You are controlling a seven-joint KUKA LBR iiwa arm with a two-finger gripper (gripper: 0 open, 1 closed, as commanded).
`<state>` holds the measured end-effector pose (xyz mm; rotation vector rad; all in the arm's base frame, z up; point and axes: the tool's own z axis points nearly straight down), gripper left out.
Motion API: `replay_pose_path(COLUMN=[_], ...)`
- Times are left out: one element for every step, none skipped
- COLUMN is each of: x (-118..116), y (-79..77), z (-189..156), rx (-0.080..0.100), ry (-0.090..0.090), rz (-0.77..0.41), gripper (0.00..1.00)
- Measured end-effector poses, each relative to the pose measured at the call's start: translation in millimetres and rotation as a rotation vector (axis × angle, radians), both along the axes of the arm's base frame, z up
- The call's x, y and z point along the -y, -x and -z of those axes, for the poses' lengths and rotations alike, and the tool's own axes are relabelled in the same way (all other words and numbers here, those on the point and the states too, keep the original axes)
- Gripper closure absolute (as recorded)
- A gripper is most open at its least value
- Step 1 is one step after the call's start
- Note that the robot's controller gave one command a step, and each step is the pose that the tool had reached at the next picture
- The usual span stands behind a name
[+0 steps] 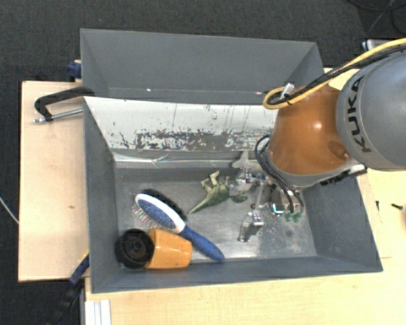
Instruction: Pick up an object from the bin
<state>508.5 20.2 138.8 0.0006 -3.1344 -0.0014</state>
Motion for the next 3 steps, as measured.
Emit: replay_pose_path(x=[-5, -7, 5], y=[-90.9, -90.4, -77.5], z=[57, 55, -85], rx=[0.016, 0.013, 0.022], ry=[0.000, -0.002, 0.001], rz=[-0.390, -0.391, -0.346], gripper=[0.00, 1.00, 1.00])
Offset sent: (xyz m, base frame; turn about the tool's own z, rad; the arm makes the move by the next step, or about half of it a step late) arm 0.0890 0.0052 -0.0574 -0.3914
